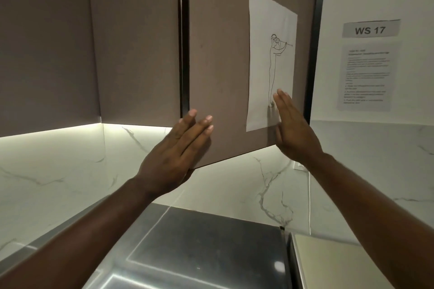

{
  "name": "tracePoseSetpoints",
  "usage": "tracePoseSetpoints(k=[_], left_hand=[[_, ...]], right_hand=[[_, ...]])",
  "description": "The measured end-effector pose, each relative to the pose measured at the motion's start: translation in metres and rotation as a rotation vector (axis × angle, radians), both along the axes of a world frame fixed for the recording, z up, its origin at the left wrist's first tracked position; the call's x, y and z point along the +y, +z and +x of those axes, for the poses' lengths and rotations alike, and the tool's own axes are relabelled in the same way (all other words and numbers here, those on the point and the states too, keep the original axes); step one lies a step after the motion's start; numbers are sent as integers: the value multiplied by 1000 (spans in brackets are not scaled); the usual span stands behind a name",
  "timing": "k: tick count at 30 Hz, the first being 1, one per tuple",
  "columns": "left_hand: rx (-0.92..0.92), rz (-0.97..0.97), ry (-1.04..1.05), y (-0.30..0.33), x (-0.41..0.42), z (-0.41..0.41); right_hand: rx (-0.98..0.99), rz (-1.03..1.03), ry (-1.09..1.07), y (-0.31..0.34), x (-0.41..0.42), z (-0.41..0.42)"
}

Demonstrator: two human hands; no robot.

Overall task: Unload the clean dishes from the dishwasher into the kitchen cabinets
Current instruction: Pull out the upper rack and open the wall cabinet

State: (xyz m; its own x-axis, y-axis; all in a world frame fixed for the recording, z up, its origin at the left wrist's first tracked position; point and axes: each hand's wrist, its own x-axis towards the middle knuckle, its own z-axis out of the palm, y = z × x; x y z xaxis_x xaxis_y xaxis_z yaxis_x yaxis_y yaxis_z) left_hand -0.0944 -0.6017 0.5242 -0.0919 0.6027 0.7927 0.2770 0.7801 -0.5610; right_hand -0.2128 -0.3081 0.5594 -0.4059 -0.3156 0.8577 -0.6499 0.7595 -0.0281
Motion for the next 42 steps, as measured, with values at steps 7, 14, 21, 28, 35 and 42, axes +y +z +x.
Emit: tracePoseSetpoints(k=[7, 14, 21, 28, 35, 42], left_hand=[[-79, 27, -154, 4, 18, 16], [-180, 33, -339, -11, 43, 14], [-472, 216, -678, -20, 74, 24], [-600, 297, -784, -9, 109, 29], [-624, 193, -900, -6, 150, 29], [-543, 157, -857, 3, 198, 14]], right_hand=[[153, -143, 216, 50, -31, 76], [196, 7, 251, 79, -46, 131], [203, 46, 147, 70, -36, 147], [221, 50, 63, 64, -7, 169], [206, 20, -28, 56, 33, 188], [235, -24, -154, 48, 83, 201]])
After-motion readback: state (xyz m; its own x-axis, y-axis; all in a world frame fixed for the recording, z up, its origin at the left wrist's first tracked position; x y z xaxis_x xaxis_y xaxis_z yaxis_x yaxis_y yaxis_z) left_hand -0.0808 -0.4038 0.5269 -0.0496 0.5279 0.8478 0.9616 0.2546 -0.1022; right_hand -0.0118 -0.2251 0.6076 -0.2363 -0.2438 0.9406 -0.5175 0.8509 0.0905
